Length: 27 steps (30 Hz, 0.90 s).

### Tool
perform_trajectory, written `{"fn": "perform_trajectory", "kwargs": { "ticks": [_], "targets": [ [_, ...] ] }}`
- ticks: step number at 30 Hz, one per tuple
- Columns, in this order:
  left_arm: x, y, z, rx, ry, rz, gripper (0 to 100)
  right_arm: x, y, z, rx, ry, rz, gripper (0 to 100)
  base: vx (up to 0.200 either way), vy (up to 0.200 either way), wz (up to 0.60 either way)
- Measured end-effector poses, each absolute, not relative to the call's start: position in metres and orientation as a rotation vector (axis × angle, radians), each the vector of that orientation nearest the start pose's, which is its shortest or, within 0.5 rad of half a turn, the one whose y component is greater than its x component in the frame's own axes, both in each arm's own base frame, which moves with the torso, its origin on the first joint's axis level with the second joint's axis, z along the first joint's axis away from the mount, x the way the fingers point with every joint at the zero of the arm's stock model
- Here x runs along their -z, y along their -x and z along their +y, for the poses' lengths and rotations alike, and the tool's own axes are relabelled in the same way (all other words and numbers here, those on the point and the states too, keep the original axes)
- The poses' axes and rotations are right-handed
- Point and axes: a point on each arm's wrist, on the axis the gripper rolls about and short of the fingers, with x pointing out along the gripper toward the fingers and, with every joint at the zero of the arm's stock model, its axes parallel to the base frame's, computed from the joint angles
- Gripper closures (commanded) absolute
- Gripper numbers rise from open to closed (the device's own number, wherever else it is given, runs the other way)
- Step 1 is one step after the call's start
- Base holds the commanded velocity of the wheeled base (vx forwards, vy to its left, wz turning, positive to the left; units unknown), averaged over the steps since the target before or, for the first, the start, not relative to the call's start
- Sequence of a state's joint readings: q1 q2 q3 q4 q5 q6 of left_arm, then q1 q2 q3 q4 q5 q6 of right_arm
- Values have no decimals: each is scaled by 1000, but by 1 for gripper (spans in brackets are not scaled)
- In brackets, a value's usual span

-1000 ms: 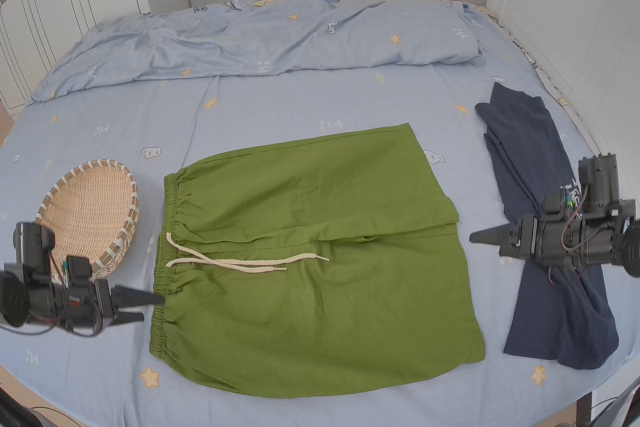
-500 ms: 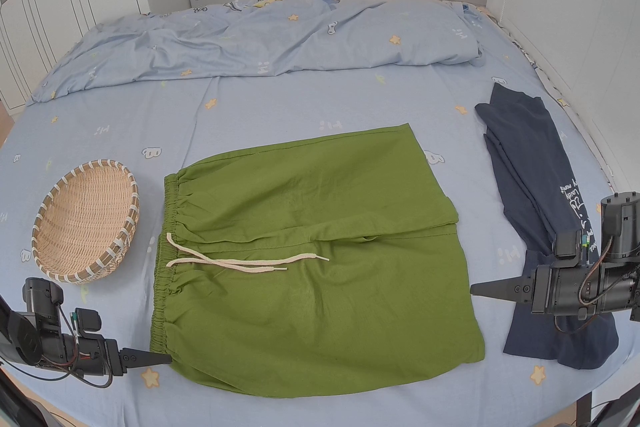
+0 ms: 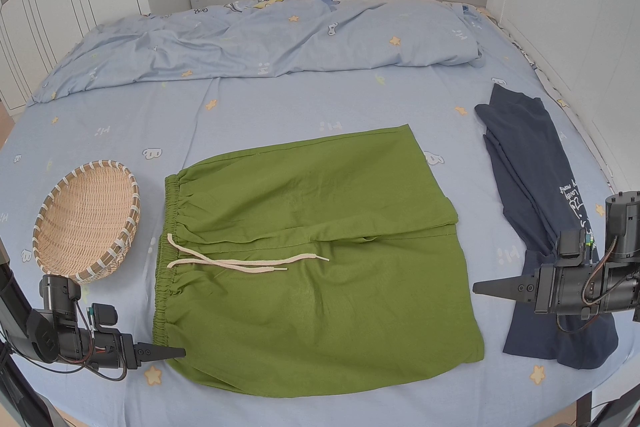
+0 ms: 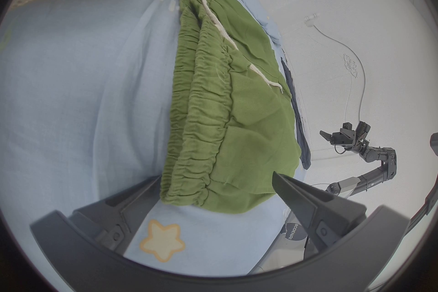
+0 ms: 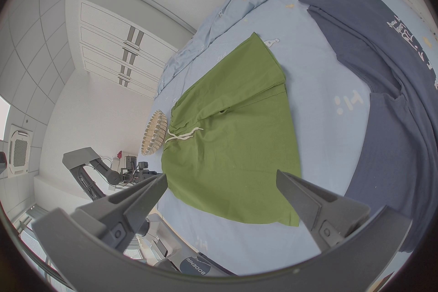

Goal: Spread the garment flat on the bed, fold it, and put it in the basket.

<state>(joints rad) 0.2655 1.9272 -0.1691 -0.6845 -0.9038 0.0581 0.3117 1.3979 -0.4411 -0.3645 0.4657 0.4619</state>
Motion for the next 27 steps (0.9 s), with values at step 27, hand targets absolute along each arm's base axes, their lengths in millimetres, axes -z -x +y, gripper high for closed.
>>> {"fn": "perform_trajectory", "kwargs": {
  "ticks": [27],
  "targets": [
    [-15,-149,44,485,600,880,100,-92,-151,60,-572,-447,979,0,0,0,0]
  ]
}}
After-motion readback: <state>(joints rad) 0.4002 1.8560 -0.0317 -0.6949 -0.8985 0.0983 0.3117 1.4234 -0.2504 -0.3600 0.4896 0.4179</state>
